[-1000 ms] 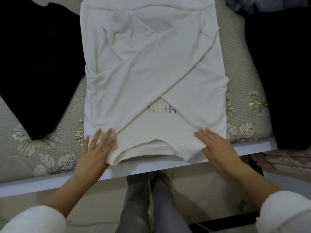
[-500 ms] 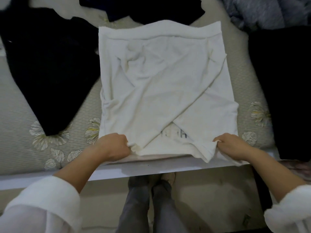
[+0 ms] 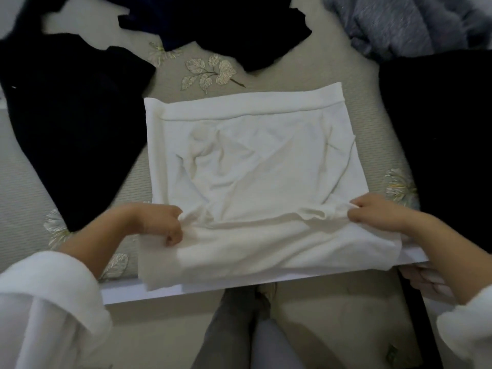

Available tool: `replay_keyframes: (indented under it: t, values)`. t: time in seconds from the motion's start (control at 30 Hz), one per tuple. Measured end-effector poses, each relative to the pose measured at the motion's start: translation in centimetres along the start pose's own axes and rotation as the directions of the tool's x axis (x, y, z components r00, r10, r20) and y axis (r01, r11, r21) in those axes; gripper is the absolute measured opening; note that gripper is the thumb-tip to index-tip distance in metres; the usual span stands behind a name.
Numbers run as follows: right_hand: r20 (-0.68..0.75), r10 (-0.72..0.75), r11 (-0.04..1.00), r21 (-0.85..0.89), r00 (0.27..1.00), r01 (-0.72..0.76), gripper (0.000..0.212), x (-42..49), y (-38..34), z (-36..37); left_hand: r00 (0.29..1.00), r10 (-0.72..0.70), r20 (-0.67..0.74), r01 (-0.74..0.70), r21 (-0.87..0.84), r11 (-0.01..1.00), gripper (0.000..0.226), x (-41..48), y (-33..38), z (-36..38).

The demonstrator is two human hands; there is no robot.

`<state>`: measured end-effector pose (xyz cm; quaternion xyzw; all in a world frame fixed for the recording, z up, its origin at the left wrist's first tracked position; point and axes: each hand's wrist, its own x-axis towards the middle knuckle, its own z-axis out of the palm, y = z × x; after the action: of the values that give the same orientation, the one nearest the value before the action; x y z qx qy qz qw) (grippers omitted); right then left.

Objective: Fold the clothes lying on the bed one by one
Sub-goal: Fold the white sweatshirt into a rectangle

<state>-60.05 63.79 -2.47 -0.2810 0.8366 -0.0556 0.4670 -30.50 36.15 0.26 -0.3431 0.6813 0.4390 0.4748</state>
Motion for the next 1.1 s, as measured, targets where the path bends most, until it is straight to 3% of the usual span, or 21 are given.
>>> replay_keyframes:
  t: [0.1, 0.17, 0.27, 0.4, 0.7, 0.77, 0.83, 0.9, 0.97, 1.03, 1.1]
  values:
    - [-0.108, -0.091, 0.996, -0.023, 0.99, 0.089, 0.032, 2.0, -1.8, -1.8, 0.99, 0.0, -0.143, 0.003, 0.018, 1.0, 0.031, 1.2, -0.4, -3.5]
    - [-0.166, -0.115, 0.993, -0.032, 0.979, 0.111, 0.023, 3.2, -2.7, -3.0, 0.973, 0.013, -0.23, -0.015, -0.009, 1.0, 0.033, 1.8, -0.6, -5.7]
    - [-0.258, -0.085, 0.993, 0.052, 0.962, 0.102, 0.004, 4.9, -3.6, -5.1, 0.945, 0.02, -0.326, -0.034, -0.037, 0.999, 0.034, 2.4, 0.1, -8.9]
    - [-0.401, -0.069, 0.988, 0.102, 0.914, 0.119, 0.005, 8.0, -4.9, -7.5, 0.875, 0.037, -0.483, -0.094, -0.095, 0.991, 0.018, 3.6, 1.4, -13.3]
    - [-0.523, -0.19, 0.97, -0.232, 0.831, 0.076, 0.017, 17.0, -8.0, -11.0, 0.726, 0.065, -0.685, -0.043, 0.049, 0.998, 0.007, 8.0, 3.5, -21.9]
    - [-0.543, -0.2, 0.969, -0.235, 0.816, 0.081, 0.018, 18.8, -8.5, -12.0, 0.66, 0.063, -0.749, -0.042, 0.047, 0.998, 0.007, 8.5, 4.0, -23.6]
    - [-0.574, -0.187, 0.976, -0.201, 0.798, 0.084, 0.019, 20.5, -8.8, -12.7, 0.536, 0.071, -0.841, -0.051, 0.052, 0.997, 0.006, 9.6, 4.1, -24.3]
    - [-0.654, -0.161, 0.985, -0.151, 0.739, 0.081, 0.024, 21.8, -9.2, -12.4, 0.392, 0.039, -0.919, -0.082, 0.007, 0.997, 0.015, 11.1, 3.5, -23.4]
    - [-0.746, -0.129, 0.992, -0.103, 0.653, 0.078, 0.036, 22.2, -9.7, -11.0, 0.303, 0.017, -0.953, -0.115, -0.019, 0.993, 0.036, 12.8, 2.5, -21.1]
    - [-0.776, -0.146, 0.989, -0.112, 0.614, 0.094, 0.047, 21.7, -10.2, -8.5, 0.27, 0.095, -0.958, -0.088, 0.074, 0.993, 0.052, 14.2, 1.6, -17.7]
    - [-0.718, -0.227, 0.973, -0.195, 0.658, 0.123, 0.053, 20.8, -10.2, -5.4, 0.304, 0.145, -0.941, -0.06, 0.133, 0.989, 0.059, 15.1, 0.8, -14.0]
